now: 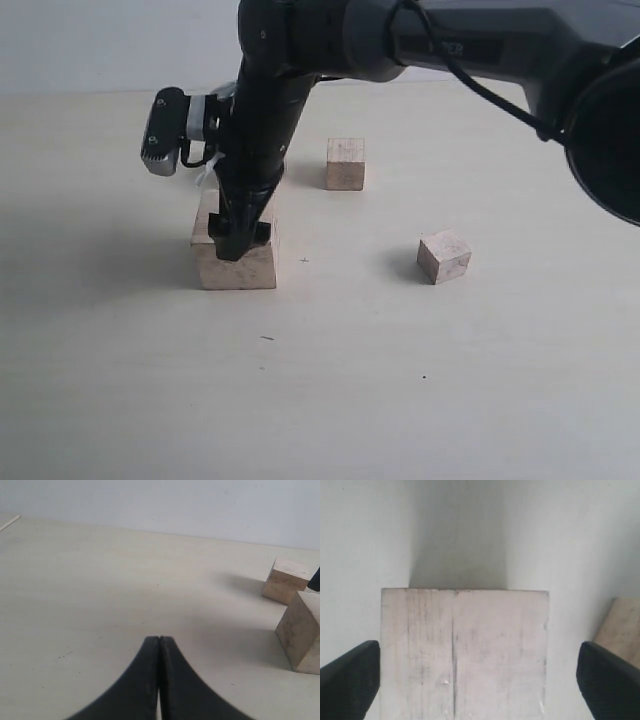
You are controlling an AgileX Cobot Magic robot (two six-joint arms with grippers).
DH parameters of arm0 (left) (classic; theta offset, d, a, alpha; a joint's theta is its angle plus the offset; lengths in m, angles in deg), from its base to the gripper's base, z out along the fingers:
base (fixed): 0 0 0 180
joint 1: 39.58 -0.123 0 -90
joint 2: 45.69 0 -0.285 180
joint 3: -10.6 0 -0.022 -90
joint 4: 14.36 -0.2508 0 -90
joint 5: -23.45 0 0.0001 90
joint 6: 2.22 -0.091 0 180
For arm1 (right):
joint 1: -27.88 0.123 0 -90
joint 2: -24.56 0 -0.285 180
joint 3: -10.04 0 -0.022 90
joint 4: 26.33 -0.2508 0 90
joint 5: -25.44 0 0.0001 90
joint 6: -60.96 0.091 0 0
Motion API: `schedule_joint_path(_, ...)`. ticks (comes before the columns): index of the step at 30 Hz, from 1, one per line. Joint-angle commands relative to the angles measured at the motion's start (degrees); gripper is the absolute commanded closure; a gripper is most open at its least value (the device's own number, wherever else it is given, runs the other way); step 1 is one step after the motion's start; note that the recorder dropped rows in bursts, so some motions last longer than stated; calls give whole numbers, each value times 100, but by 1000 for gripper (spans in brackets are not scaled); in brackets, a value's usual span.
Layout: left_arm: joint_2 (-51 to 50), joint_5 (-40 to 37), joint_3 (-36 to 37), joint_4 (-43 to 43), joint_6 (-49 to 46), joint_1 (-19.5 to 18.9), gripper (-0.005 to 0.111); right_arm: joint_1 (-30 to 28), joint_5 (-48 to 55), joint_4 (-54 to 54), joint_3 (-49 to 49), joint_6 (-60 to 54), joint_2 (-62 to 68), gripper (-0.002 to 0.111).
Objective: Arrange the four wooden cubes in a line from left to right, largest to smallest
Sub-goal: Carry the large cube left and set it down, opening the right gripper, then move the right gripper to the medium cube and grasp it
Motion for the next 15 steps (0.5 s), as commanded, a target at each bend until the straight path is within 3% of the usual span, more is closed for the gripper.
schedule_joint_path(1, 35, 64, 19, 38, -7, 33, 107, -31, 35, -11, 36, 61, -398, 3)
schedule_joint_path(6, 35, 64, 19, 38, -7, 33, 107, -31, -421, 347, 36, 892, -741, 4)
schedule_joint_path(11, 35, 64, 19, 38, -7, 33, 107, -56, -959, 2569, 36, 2814, -925, 4)
schedule_joint_path(15, 35, 64, 19, 38, -7, 33, 107, -229, -1274, 3298, 36, 4025, -937, 4)
